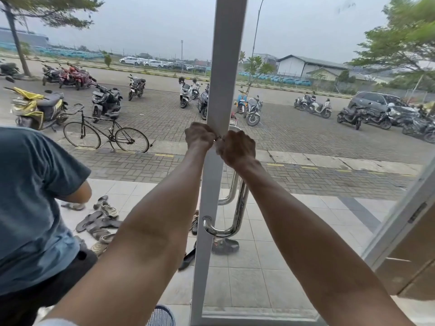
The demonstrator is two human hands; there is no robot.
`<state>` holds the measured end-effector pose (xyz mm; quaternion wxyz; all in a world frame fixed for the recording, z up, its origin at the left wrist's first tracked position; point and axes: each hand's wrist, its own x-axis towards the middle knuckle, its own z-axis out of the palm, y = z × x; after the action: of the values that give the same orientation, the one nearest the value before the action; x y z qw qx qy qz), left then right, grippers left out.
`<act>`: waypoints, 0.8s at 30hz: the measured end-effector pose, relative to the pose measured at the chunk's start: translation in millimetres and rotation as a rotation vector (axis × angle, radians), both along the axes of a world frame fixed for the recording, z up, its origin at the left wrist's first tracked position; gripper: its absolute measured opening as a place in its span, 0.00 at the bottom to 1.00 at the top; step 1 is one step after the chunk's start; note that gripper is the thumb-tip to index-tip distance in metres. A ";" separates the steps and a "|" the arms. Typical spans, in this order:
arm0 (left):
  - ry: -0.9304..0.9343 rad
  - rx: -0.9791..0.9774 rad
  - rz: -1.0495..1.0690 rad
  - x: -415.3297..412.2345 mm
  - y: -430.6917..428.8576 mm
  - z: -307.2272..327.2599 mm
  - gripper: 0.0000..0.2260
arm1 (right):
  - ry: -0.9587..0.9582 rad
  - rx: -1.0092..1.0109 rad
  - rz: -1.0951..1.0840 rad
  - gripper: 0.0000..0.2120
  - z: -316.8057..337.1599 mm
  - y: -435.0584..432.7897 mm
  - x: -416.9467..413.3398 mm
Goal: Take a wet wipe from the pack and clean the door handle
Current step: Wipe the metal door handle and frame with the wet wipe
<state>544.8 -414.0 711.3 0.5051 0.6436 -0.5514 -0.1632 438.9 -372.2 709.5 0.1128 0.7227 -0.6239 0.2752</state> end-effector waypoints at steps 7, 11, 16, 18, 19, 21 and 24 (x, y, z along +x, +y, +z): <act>-0.349 -0.128 -0.248 8.8 13.5 -8.4 0.11 | -0.008 0.185 0.031 0.11 16.1 5.5 -22.7; -0.476 -0.202 -0.332 15.3 19.0 -13.7 0.11 | 0.038 0.191 0.033 0.13 21.3 3.1 -17.2; -0.712 -0.198 -0.444 17.3 27.4 -18.2 0.17 | 0.027 0.165 0.059 0.13 19.4 0.0 -11.2; -0.773 -0.226 -0.444 13.9 31.3 -22.8 0.18 | 0.007 0.132 0.066 0.13 12.9 0.9 -15.1; -0.787 -0.254 -0.430 12.8 31.4 -25.1 0.17 | 0.005 0.112 0.069 0.13 9.2 1.6 -16.9; -0.795 -0.287 -0.400 9.4 31.6 -27.9 0.16 | 0.011 0.074 0.080 0.11 1.9 4.3 -23.3; -0.789 -0.273 -0.380 4.5 33.5 -27.6 0.10 | -0.008 0.024 0.121 0.08 -7.8 9.8 -38.9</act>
<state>549.4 -380.5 683.7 0.2979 0.4714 -0.8263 0.0788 400.0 -362.4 701.7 0.0850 0.7591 -0.5829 0.2770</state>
